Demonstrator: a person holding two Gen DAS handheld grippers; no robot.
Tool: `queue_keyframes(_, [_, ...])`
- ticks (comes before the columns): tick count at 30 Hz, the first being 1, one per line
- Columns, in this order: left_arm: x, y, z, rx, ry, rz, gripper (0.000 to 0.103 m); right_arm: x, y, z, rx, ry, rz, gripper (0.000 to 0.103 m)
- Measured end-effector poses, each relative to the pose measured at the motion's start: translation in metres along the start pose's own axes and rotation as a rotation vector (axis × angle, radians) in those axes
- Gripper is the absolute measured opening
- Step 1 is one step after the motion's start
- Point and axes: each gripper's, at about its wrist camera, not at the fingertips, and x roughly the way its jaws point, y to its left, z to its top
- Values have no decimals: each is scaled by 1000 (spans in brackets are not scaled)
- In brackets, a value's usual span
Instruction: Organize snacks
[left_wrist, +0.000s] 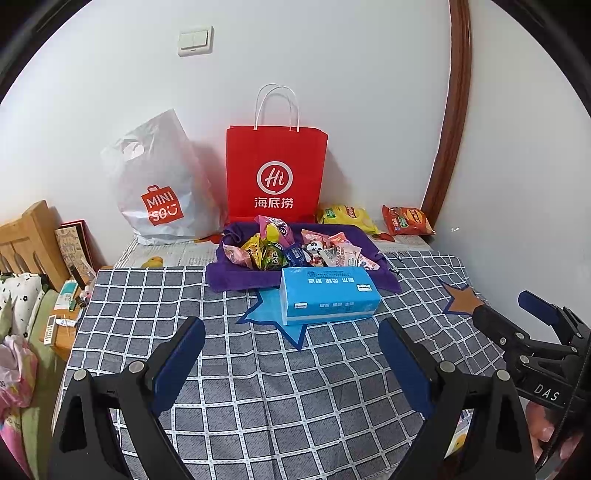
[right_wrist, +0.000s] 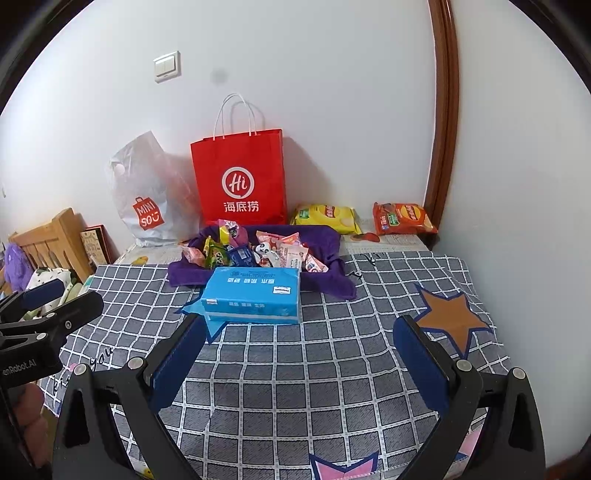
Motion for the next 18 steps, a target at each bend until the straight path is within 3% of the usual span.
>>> queue_keyframes(18, [1, -1, -3, -3, -1, 1, 95, 0, -1, -1, 3, -1, -2, 100])
